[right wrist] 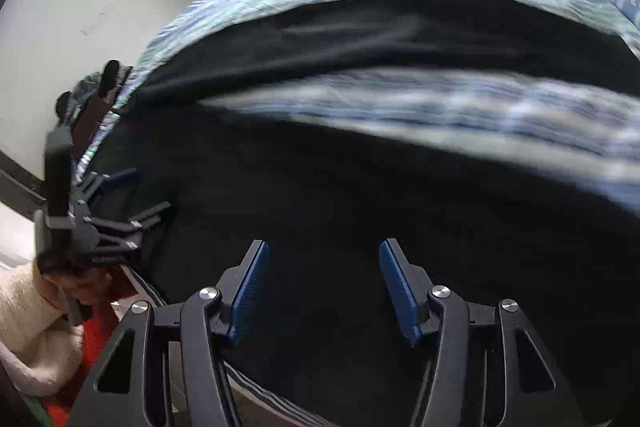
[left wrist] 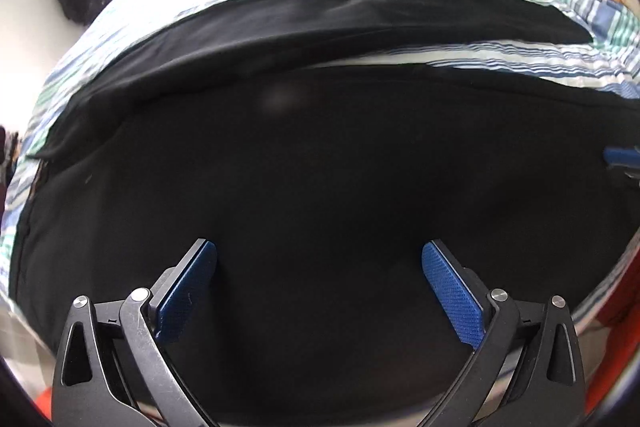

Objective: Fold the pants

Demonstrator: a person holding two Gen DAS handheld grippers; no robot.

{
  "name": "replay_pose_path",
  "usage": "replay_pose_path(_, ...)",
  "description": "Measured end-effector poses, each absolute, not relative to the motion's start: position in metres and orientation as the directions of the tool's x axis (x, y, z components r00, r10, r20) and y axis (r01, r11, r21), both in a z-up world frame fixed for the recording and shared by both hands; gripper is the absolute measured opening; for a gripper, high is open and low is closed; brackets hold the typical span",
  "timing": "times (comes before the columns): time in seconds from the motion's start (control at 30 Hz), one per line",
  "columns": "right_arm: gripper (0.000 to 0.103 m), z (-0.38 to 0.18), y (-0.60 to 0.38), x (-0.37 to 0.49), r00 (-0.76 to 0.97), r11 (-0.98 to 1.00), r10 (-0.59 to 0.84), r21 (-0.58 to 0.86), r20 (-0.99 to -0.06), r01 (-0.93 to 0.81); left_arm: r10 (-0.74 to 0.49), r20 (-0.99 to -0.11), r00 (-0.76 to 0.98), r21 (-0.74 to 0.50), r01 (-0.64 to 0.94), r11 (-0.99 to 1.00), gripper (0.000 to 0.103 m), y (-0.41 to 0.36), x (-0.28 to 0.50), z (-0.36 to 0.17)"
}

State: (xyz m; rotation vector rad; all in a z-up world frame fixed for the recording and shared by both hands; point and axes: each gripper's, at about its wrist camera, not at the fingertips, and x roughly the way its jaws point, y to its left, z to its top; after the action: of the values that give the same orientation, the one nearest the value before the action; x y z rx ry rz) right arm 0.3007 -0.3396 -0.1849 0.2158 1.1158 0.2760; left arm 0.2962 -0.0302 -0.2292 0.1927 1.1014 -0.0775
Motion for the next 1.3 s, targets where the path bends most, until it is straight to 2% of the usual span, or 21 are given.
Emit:
replay_pose_path(0.1,0.051,-0.185,-0.392,0.262,0.49,0.982,0.094,0.161,-0.866,0.097,0.1,-0.906,0.412,0.132,0.05,0.99,0.103,0.013,0.295,-0.228)
replay_pose_path(0.17,0.051,-0.189,-0.426,0.245,0.516,0.952,0.045,0.193,-0.855,0.238,0.091,-0.916,0.392,0.093,-0.014,0.996,0.103,0.045,0.294,-0.232)
replay_pose_path(0.23,0.05,-0.189,-0.442,0.243,0.541,0.923,0.053,0.249,-0.839,0.295,0.087,-0.915,0.394,0.072,-0.054,0.996,0.103,0.067,0.293,-0.232)
replay_pose_path(0.33,0.055,-0.195,-0.429,0.25,0.537,0.952,-0.005,0.161,-0.843,0.262,0.093,-0.912,0.4,0.059,-0.095,0.994,0.103,0.081,0.293,-0.226)
replay_pose_path(0.4,0.072,-0.198,-0.419,0.251,0.547,0.964,-0.026,0.124,-0.837,0.236,0.099,-0.908,0.408,0.053,-0.122,0.991,0.102,0.082,0.299,-0.217)
replay_pose_path(0.5,0.081,-0.199,-0.413,0.256,0.546,0.971,-0.05,0.087,-0.836,0.221,0.095,-0.878,0.47,0.032,-0.14,0.99,0.102,0.095,0.318,-0.197)
replay_pose_path(0.57,0.082,-0.202,-0.41,0.252,0.552,0.971,-0.046,0.093,-0.832,0.22,0.157,-0.872,0.463,0.072,-0.195,0.978,0.102,0.111,0.33,-0.195)
replay_pose_path(0.67,0.083,-0.202,-0.412,0.252,0.561,0.971,-0.039,0.1,-0.827,0.216,0.246,-0.906,0.345,0.151,-0.279,0.948,0.103,0.139,0.335,-0.229)
replay_pose_path(0.73,0.084,-0.201,-0.411,0.248,0.566,0.972,-0.037,0.101,-0.823,0.21,0.202,-0.896,0.395,0.091,-0.282,0.955,0.103,0.151,0.328,-0.225)
replay_pose_path(0.8,0.086,-0.201,-0.406,0.243,0.569,0.974,-0.04,0.095,-0.821,0.205,0.228,-0.884,0.408,0.123,-0.268,0.955,0.102,0.15,0.334,-0.211)
replay_pose_path(0.93,0.092,-0.201,-0.4,0.244,0.568,0.978,-0.039,0.087,-0.822,0.192,0.203,-0.823,0.531,0.056,-0.279,0.959,0.102,0.167,0.37,-0.177)
replay_pose_path(1.0,0.095,-0.202,-0.398,0.245,0.564,0.979,-0.04,0.082,-0.825,0.189,0.242,-0.838,0.488,0.12,-0.269,0.956,0.102,0.175,0.393,-0.189)
replay_pose_path(1.07,0.096,-0.201,-0.397,0.244,0.563,0.978,-0.037,0.086,-0.826,0.19,0.387,-0.866,0.316,0.336,-0.207,0.919,0.103,0.175,0.394,-0.229)
replay_pose_path(1.1,0.096,-0.201,-0.397,0.244,0.563,0.978,-0.034,0.089,-0.826,0.191,0.407,-0.856,0.32,0.357,-0.205,0.911,0.102,0.181,0.381,-0.23)
replay_pose_path(1.2,0.096,-0.201,-0.397,0.243,0.565,0.978,-0.03,0.092,-0.824,0.186,0.478,-0.849,0.228,0.387,-0.349,0.854,0.103,0.216,0.341,-0.209)
replay_pose_path(1.3,0.098,-0.202,-0.396,0.243,0.566,0.98,-0.026,0.09,-0.824,0.177,0.498,-0.837,0.226,0.338,-0.5,0.797,0.102,0.242,0.313,-0.18)
